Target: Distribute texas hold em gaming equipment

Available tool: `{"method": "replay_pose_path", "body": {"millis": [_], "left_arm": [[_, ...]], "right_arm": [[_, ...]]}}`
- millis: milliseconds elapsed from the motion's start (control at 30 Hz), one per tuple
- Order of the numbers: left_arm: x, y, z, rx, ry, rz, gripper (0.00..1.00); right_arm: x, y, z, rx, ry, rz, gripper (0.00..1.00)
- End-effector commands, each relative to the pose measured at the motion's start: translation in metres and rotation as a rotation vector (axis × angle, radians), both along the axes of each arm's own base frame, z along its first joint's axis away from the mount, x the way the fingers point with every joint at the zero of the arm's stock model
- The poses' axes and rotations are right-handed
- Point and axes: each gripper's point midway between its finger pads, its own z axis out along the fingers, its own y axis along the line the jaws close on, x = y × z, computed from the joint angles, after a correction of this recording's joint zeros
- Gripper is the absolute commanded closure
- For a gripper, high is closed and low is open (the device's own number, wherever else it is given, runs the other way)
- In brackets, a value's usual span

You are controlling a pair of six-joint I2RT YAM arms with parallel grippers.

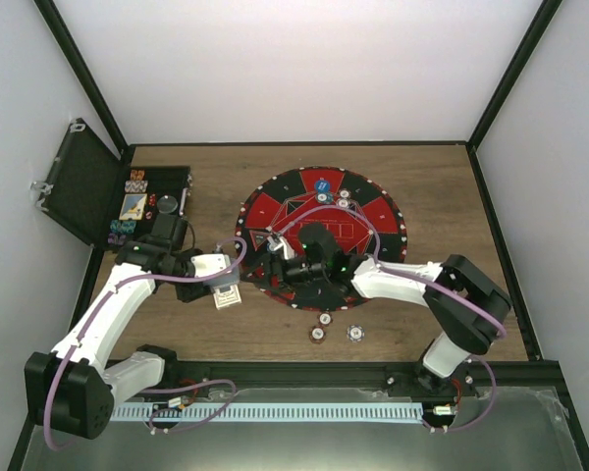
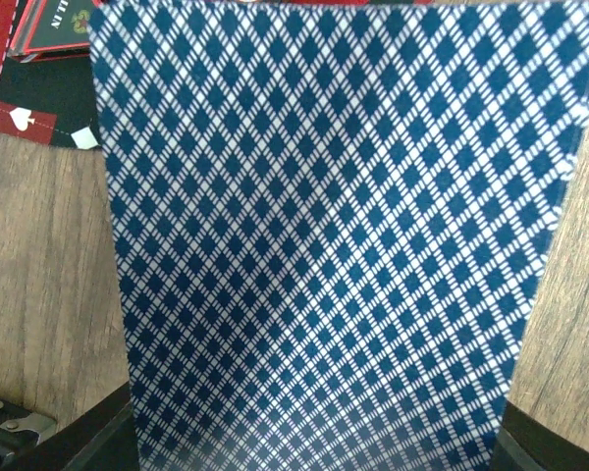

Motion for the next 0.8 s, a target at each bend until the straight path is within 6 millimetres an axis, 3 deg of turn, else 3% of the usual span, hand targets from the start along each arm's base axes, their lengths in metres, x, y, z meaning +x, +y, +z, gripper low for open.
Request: {"method": "replay_pose_path", "body": {"millis": [0, 333, 767], "left_arm": [[0.001, -0.01, 0.013, -0.044, -0.021, -0.02, 0.96], [0.0, -0.009, 0.01, -0.028, -0.033, -0.021, 0.96], [-0.001, -0.008, 0.002, -0.001, -0.039, -0.033, 0.96]], "right_arm": [[-0.001, 0.012, 0.004, 0.041, 0.015, 0.031, 0.23], [0.002, 0.036, -0.004, 0.068, 0.062, 0.072, 0.28], [0.003, 0.047, -0.014, 0.081, 0.109, 0.097, 0.3]]}}
